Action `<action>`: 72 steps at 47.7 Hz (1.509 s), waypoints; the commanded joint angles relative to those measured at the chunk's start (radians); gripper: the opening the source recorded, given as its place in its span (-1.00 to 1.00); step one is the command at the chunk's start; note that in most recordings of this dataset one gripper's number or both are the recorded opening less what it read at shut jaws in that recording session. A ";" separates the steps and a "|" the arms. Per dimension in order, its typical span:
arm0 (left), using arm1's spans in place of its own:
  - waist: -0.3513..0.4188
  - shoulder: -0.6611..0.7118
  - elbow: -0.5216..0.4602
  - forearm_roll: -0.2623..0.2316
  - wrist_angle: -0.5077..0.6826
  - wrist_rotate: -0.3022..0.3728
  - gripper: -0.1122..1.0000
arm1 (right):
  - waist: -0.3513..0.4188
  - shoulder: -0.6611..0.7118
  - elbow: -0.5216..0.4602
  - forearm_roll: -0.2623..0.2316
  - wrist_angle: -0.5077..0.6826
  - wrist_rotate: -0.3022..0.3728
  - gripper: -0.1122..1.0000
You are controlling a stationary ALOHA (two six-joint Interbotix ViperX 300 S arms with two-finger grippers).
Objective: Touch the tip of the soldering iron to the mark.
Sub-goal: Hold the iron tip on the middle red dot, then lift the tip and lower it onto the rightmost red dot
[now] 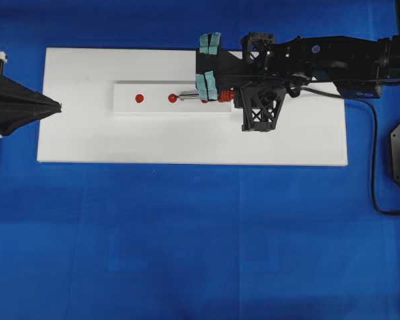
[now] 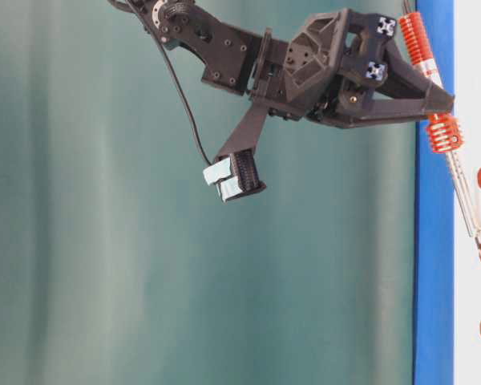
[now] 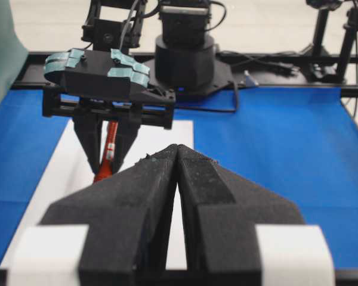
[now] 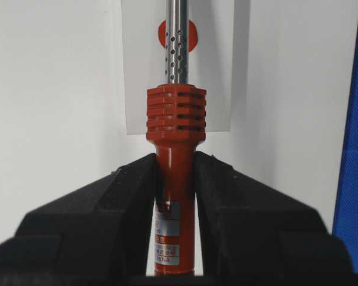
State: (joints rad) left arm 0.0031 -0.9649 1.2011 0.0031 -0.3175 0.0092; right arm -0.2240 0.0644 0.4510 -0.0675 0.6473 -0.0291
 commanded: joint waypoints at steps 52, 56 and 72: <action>0.000 0.005 -0.011 0.002 -0.012 0.000 -0.76 | 0.003 -0.175 -0.161 -0.041 0.221 0.000 -0.68; 0.000 0.005 -0.011 0.002 -0.012 -0.002 -0.76 | 0.003 -0.184 -0.173 -0.044 0.242 -0.002 -0.68; 0.002 0.003 -0.011 0.003 -0.012 -0.002 -0.76 | 0.003 -0.184 -0.175 -0.044 0.249 -0.002 -0.68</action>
State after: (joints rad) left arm 0.0031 -0.9649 1.2011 0.0031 -0.3191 0.0092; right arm -0.2224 -0.0936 0.2976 -0.1104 0.9020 -0.0322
